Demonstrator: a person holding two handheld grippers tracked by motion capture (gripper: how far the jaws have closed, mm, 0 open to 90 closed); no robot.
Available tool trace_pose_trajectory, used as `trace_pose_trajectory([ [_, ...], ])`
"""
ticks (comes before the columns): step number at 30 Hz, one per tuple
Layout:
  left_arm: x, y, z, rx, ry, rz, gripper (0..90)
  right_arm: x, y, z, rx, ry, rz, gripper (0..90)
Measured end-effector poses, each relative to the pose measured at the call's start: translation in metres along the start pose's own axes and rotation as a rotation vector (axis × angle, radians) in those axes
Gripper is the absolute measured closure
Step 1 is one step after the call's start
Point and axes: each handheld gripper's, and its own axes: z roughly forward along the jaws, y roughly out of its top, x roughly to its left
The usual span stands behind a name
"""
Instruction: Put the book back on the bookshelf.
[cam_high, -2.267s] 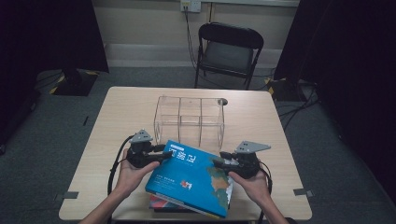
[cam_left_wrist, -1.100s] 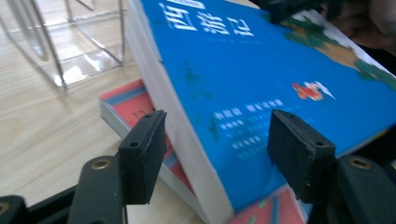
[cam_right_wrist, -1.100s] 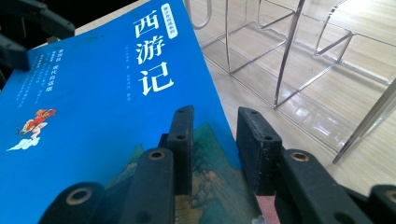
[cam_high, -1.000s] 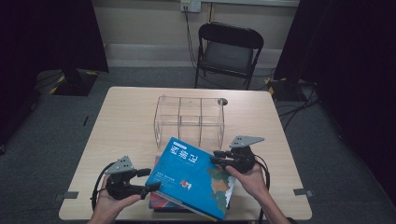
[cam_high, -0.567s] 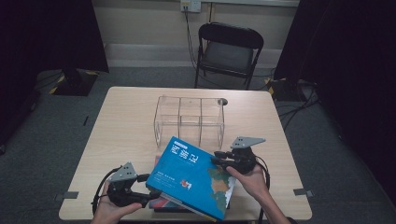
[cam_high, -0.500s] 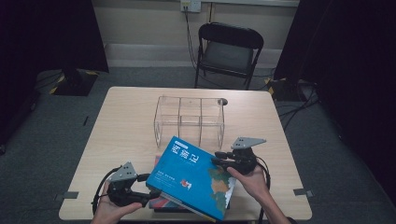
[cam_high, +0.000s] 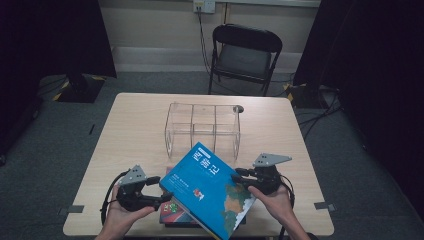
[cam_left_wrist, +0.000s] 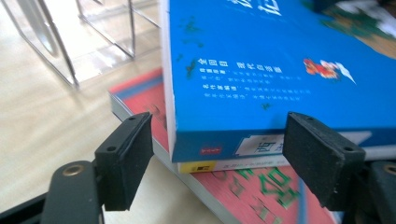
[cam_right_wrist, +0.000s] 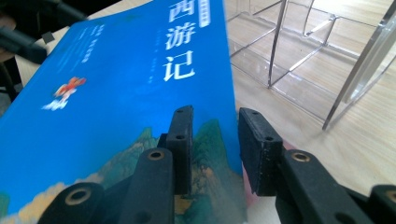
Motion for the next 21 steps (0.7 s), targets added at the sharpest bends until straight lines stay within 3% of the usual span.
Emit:
trace_pose_trajectory([
  [5,0.009,0.006,0.008,-0.024,0.027,-0.02,28.6,0.007,-0.007,-0.009,0.004,-0.004,0.003,66.8],
  [9,0.011,0.006,0.009,-0.024,0.009,-0.026,35.1,0.011,-0.009,-0.014,0.007,-0.011,0.003,65.4],
  [13,0.013,0.001,0.009,-0.007,-0.009,-0.04,36.3,0.007,-0.005,-0.009,0.014,0.012,-0.007,59.7],
  [17,0.009,-0.006,0.015,0.054,0.002,-0.011,36.3,0.0,0.004,0.003,0.007,0.03,-0.028,53.1],
  [21,0.009,-0.006,0.017,0.062,0.014,-0.006,31.7,-0.005,0.006,0.014,-0.008,0.072,-0.001,52.6],
])
